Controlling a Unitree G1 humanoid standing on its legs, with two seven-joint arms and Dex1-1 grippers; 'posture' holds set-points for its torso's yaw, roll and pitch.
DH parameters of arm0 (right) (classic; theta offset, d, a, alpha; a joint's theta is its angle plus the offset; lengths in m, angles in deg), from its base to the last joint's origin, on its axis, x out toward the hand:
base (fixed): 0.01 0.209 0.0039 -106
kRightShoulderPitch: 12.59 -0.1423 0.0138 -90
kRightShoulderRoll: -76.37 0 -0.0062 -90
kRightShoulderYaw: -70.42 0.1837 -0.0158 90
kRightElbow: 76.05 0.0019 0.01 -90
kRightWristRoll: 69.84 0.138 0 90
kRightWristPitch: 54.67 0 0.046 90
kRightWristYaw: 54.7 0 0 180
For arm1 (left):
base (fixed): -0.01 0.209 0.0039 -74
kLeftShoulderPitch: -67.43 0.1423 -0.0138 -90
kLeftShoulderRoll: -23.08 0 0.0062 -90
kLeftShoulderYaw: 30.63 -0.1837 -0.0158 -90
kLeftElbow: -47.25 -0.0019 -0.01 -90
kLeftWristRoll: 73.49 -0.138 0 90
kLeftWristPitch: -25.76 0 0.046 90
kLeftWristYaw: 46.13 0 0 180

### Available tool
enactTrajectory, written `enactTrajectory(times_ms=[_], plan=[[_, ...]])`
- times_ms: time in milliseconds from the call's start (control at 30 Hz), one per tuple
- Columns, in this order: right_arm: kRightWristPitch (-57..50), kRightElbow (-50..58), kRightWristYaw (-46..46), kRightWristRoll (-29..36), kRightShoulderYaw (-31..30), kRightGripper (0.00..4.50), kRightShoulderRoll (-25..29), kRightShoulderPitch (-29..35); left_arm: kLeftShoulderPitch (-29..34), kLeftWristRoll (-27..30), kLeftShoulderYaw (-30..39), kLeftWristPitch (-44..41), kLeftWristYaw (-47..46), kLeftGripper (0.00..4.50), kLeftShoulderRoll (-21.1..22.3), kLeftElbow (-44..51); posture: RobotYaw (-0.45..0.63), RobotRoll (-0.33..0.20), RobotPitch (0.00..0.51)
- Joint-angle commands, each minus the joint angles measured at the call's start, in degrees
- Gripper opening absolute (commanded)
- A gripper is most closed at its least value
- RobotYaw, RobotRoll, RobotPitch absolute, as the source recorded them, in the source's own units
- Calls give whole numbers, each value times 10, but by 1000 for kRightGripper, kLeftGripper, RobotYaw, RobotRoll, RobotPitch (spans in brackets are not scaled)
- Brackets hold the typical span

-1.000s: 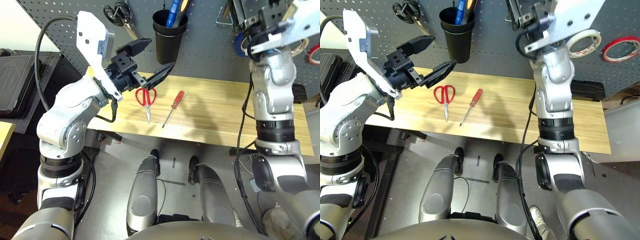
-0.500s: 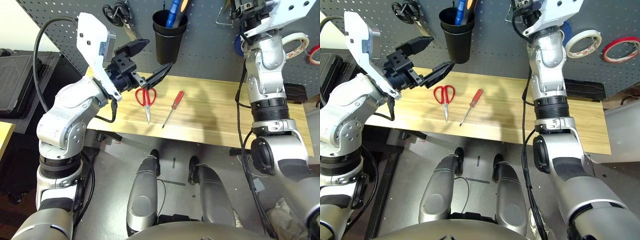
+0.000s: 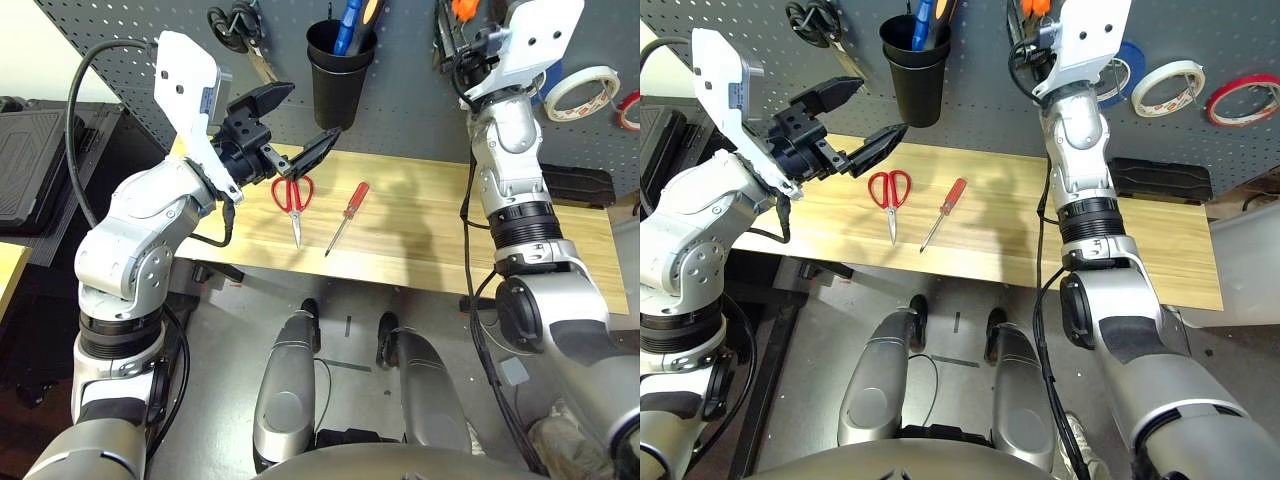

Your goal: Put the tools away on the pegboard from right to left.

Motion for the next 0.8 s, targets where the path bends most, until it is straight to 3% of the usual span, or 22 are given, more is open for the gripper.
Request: enactTrajectory(times_ms=[33, 200, 367, 567, 800], plan=[[48, 50, -20, -5, -3, 4479, 18, 38, 13, -5, -9, -10, -3, 4500, 2, -2, 245, 0, 328], [55, 127, -50, -3, -9, 4479, 37, 108, 24, -15, -20, -17, -5, 4500, -1, -8, 240, 0, 330], [84, 225, -144, 3, -45, 4479, 98, 255, 48, -30, -42, -10, -14, 4500, -20, -23, 225, 0, 330], [-9, 284, -185, 13, -46, 4479, 139, 397, 87, -63, -91, -1, -17, 4500, -40, -59, 212, 0, 332], [-122, 317, -240, -7, -70, 4479, 186, 477, 72, -116, -148, -5, -37, 4500, -86, -152, 200, 0, 338]])
